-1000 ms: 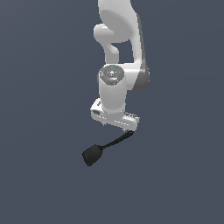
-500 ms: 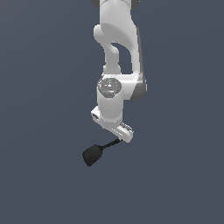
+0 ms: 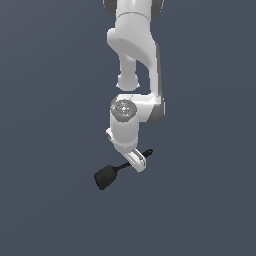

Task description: Pick up the object and move it to a goal position.

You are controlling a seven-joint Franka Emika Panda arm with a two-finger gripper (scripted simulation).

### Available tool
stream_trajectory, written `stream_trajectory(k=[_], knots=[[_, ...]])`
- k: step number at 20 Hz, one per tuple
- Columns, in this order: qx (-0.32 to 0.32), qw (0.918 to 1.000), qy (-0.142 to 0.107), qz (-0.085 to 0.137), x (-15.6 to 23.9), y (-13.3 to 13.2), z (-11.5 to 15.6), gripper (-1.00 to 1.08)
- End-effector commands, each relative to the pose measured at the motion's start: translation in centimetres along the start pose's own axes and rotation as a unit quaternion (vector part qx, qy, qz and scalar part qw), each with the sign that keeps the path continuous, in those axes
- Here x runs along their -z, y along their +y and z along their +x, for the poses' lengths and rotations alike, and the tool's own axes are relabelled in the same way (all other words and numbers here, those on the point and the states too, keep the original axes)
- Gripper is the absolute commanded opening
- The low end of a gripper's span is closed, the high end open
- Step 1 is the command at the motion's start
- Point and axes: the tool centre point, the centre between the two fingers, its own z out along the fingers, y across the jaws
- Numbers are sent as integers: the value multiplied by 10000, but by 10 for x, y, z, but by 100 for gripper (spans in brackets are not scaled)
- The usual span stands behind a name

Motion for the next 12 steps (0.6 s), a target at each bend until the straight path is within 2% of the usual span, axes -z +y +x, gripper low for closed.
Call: stream_trajectory(k=[1,12], knots=[[-205,9998,19,-6,-5,0,2,100],[-473,9989,42,-19,-12,0,5,100]])
